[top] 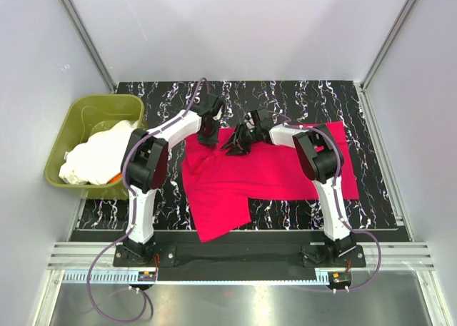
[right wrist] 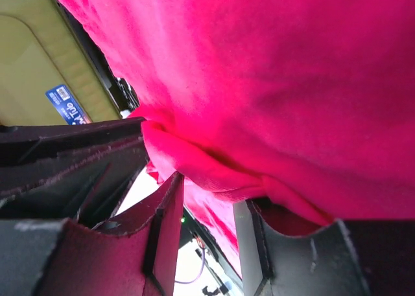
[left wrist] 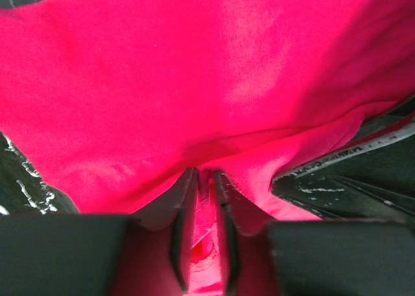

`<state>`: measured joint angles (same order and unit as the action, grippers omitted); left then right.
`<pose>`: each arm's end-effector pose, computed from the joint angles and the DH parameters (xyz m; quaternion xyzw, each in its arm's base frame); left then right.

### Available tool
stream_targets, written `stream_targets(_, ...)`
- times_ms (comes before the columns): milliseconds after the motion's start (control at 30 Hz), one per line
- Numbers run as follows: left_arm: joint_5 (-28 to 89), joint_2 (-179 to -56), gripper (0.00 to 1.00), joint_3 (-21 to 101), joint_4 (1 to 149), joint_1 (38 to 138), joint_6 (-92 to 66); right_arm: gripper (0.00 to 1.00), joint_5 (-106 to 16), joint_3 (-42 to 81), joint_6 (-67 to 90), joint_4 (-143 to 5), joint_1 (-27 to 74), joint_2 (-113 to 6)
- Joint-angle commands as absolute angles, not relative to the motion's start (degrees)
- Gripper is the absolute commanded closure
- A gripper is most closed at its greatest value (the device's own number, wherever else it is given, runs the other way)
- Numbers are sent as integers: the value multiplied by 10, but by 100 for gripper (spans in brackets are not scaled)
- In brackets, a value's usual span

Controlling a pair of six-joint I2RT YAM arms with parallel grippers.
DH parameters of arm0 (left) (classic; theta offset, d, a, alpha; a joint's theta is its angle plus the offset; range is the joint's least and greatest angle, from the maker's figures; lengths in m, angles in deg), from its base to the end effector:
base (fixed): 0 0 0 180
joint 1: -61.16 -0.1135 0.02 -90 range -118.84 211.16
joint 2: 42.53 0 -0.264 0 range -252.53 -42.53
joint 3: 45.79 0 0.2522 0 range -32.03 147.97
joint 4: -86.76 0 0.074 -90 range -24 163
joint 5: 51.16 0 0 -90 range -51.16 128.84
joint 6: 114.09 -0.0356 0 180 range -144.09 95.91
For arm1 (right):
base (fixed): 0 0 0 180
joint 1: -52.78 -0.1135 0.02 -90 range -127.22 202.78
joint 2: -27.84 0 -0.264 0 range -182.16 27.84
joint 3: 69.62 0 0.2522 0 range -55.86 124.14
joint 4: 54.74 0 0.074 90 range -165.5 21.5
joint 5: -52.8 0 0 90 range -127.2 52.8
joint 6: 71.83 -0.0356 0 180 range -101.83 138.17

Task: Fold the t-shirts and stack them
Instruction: Fold the tshirt

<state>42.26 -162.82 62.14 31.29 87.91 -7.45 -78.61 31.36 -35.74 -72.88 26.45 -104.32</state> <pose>0.3946 -0.1965 0.1860 0.0807 0.9776 -0.0438 0.1894 0.4185 0.2334 0.1023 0.0897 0.8811 0.4630 0.0350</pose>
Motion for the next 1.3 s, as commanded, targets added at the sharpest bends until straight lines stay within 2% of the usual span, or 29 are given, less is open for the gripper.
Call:
stream_targets(0, 442, -1606, 73, 654, 299, 875, -70, 58, -748, 329, -373, -701, 250, -1047)
stream_targets(33, 448, -1600, 65, 656, 293, 876, -70, 59, -745, 326, -375, -700, 251, -1045)
stream_targets(167, 456, -1551, 44, 638, 284, 875, -78, 62, -746, 298, -401, -666, 249, -1028)
stream_targets(267, 463, -1497, 41, 601, 281, 875, -82, 65, -753, 291, -399, -663, 249, -1019)
stream_targets(467, 461, -1397, 41, 501, 283, 874, -77, 69, -773, 285, -411, -654, 250, -995)
stream_targets(500, 457, -1377, 41, 472, 286, 874, -77, 75, -776, 284, -412, -649, 250, -993)
stream_targets(633, 439, -1338, 42, 408, 298, 874, -67, 82, -803, 283, -436, -650, 250, -988)
stream_targets(767, 437, -1315, 41, 356, 318, 874, -59, 75, -809, 266, -446, -645, 250, -972)
stream_targets(933, 442, -1343, 41, 358, 326, 860, -62, 75, -821, 261, -450, -648, 249, -977)
stream_targets(1100, 441, -1381, 47, 358, 342, 853, -61, 78, -827, 258, -454, -647, 250, -978)
stream_targets(1167, 438, -1388, 48, 353, 353, 852, -58, 82, -830, 254, -454, -646, 249, -975)
stream_targets(1200, 437, -1390, 49, 349, 357, 852, -58, 91, -830, 254, -453, -647, 250, -974)
stream_targets(1267, 437, -1396, 50, 348, 362, 852, -56, 100, -832, 257, -449, -650, 250, -975)
